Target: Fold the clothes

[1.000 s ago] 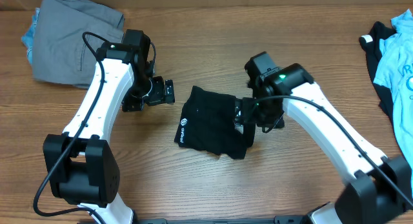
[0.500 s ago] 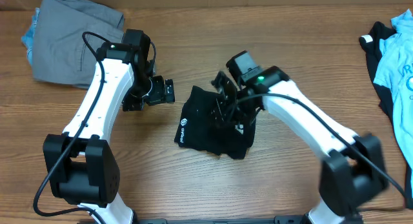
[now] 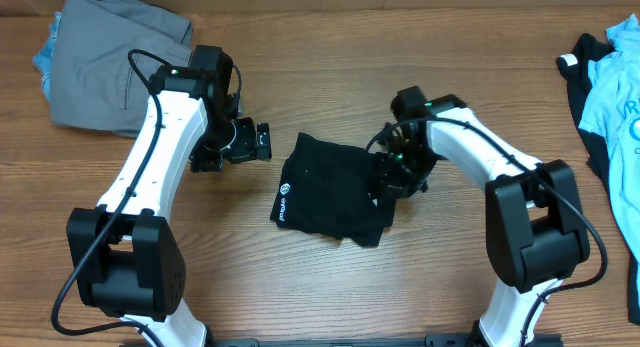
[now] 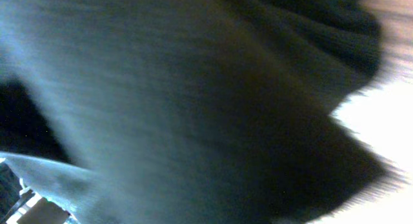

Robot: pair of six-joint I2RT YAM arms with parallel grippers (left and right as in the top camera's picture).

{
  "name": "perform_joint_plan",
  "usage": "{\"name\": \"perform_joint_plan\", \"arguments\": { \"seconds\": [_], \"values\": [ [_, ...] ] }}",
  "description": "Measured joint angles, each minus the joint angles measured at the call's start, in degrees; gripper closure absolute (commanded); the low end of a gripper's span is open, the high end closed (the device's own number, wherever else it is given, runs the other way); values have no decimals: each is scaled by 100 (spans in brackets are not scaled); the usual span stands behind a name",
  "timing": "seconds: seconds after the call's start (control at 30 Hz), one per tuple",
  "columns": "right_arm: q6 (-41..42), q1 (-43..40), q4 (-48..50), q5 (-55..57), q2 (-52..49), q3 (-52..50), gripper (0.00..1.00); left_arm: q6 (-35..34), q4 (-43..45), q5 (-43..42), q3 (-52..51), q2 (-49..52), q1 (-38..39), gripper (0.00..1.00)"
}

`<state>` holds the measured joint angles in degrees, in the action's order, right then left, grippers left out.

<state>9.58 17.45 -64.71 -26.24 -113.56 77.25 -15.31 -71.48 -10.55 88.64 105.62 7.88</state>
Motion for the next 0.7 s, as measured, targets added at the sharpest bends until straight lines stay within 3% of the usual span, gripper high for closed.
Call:
{"name": "perform_joint_plan", "arguments": {
  "seconds": [0.2, 0.33, 0.4, 0.53, 0.7],
  "values": [
    [79, -74, -133, 227, 2, 0, 94, 647, 101, -859, 0, 0, 249, 13],
    [87, -87, -299, 216, 22, 70, 94, 861, 149, -1145, -17, 0, 723, 48],
    [90, -87, -332, 138, 111, 155, 92, 903, 271, -1233, -74, 0, 968, 60],
    [87, -90, -317, -160, 525, 428, 85, 839, 890, -1344, -498, 0, 1471, 64],
    [85, -92, -181, -529, 905, 647, 84, 579, 1773, -1569, -1202, 0, 2022, 67]
  ]
}}
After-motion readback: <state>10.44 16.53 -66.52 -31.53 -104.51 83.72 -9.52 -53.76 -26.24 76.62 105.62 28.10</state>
